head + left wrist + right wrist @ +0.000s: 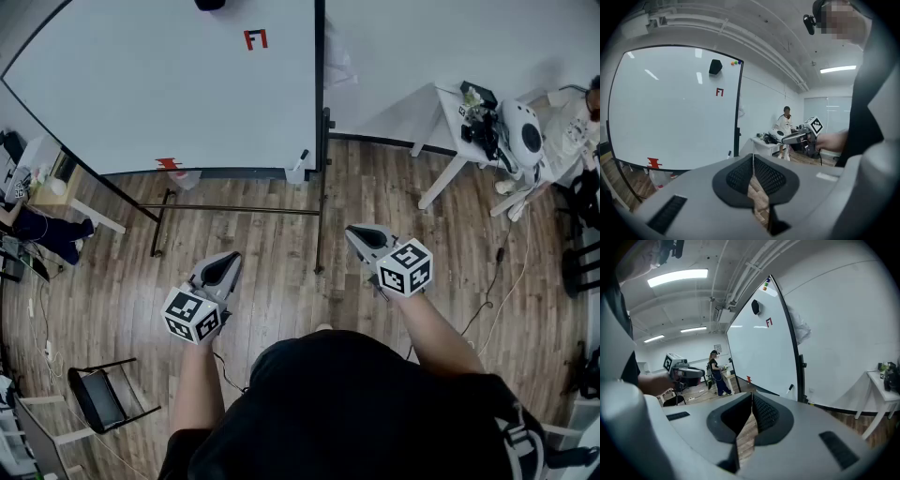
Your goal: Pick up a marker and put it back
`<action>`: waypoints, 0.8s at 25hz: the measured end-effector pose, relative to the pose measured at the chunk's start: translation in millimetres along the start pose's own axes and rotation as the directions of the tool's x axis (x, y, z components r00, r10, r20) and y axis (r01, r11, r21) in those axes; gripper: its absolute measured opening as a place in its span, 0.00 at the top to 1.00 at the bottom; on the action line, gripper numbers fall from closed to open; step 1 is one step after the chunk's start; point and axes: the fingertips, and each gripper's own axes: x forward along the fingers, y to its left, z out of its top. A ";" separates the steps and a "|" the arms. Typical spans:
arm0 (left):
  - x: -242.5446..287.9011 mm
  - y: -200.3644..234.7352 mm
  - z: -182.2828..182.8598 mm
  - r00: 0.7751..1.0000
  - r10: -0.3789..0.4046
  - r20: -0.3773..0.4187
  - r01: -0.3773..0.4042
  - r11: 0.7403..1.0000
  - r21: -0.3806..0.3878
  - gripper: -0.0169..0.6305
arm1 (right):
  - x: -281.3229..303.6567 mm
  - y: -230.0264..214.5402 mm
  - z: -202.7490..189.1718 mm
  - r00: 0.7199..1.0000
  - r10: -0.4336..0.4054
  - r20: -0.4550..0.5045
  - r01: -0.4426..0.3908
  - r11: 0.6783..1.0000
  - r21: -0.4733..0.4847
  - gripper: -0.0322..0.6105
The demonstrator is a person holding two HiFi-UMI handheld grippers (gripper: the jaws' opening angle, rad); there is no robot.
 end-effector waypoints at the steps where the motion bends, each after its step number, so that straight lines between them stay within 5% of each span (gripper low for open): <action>1: 0.8 -1.0 -0.4 1.000 0.002 -0.001 -0.002 1.000 0.000 0.95 | 0.1 -1.2 -0.6 1.000 0.003 -0.001 -0.003 1.000 0.000 0.95; 20: -9.4 19.6 -11.7 0.997 0.080 -0.021 -0.081 0.996 -0.025 0.95 | 33.1 -23.0 6.9 1.000 0.019 -0.007 -0.019 1.000 0.016 0.95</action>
